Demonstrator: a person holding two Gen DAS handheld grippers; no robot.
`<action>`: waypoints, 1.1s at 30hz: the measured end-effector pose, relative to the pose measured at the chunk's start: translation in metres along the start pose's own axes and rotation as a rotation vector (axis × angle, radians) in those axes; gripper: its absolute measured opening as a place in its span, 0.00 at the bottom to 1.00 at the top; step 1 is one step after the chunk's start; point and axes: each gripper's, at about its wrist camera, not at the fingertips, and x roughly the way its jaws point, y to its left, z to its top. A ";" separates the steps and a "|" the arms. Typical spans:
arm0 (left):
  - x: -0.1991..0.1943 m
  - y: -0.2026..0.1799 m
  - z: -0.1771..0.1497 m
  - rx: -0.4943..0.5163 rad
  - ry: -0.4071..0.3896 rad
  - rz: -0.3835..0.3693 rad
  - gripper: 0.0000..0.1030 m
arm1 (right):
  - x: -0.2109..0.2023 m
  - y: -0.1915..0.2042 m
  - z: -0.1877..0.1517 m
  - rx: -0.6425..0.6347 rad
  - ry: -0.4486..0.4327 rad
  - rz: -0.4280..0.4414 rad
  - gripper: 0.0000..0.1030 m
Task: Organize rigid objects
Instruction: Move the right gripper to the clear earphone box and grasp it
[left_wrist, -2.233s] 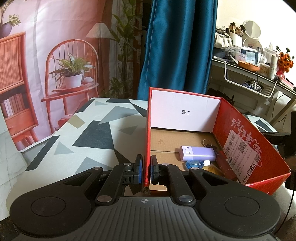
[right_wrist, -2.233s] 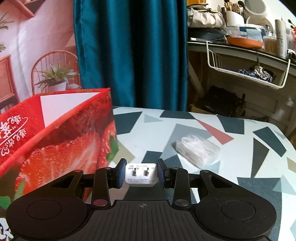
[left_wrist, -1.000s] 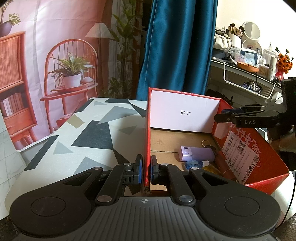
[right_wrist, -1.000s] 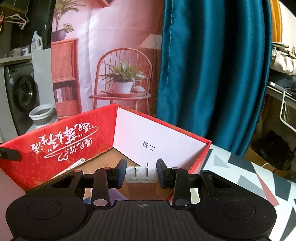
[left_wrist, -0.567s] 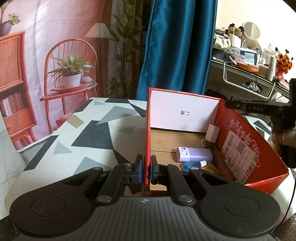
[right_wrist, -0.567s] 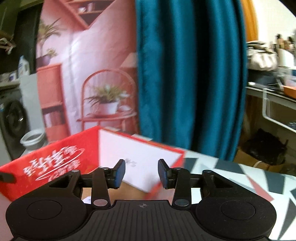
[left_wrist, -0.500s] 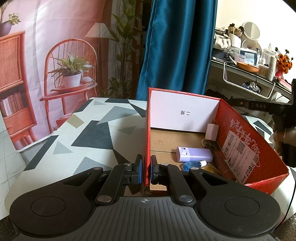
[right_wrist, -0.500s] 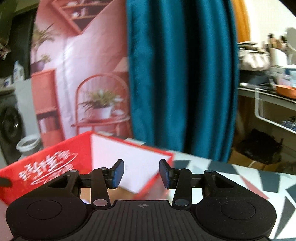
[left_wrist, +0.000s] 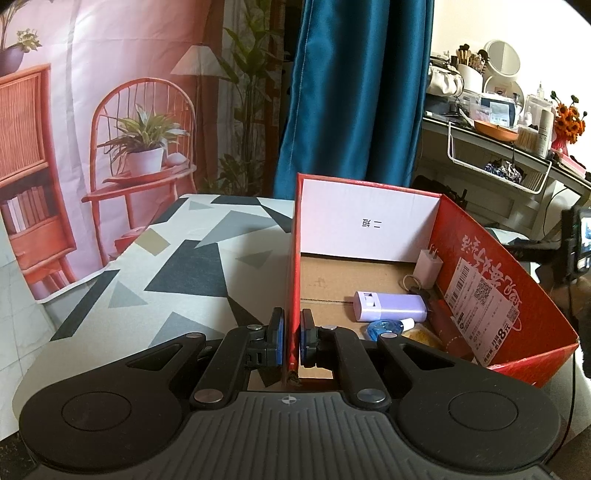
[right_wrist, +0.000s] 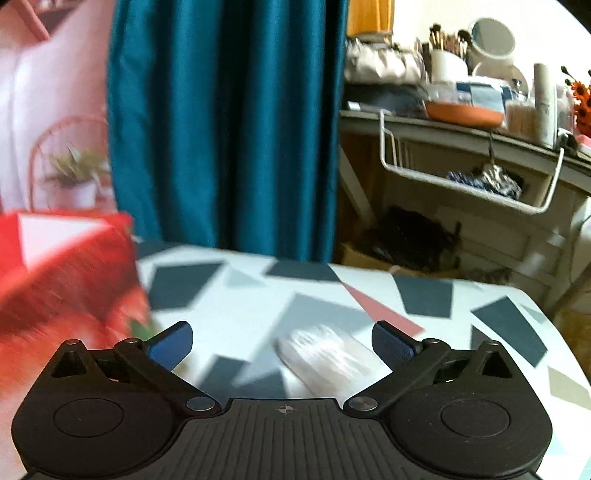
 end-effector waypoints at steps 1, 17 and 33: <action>0.000 0.000 0.000 0.000 0.000 0.000 0.09 | 0.006 -0.001 -0.002 -0.007 0.013 -0.020 0.99; 0.000 -0.002 0.001 0.015 0.010 0.015 0.09 | 0.080 -0.029 0.004 0.197 0.131 -0.158 1.00; 0.000 -0.001 0.000 0.011 0.015 0.017 0.09 | 0.087 -0.020 -0.004 0.142 0.198 -0.093 0.81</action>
